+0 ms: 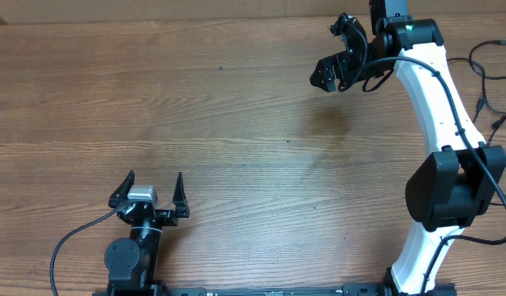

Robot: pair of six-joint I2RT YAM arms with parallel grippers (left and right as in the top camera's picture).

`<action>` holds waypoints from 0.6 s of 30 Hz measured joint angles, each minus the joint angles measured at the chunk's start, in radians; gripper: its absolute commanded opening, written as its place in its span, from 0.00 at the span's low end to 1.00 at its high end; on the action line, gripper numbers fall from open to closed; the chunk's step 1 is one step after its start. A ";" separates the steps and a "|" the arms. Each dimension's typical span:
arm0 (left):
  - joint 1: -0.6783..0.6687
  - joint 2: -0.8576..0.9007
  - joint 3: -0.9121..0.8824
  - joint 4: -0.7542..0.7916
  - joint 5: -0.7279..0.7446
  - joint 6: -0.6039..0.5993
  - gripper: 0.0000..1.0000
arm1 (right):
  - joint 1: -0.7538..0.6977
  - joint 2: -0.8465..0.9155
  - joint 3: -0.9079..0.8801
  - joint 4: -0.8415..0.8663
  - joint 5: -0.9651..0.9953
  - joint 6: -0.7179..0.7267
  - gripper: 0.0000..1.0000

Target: Untangle cables

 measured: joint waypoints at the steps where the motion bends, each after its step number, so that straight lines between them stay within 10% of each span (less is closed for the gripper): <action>1: 0.000 0.000 0.000 0.000 0.000 0.000 1.00 | 0.000 0.000 0.000 0.001 0.000 0.000 1.00; 18: 0.000 0.000 0.000 0.000 0.000 0.000 1.00 | 0.000 0.000 0.000 -0.011 0.014 0.000 1.00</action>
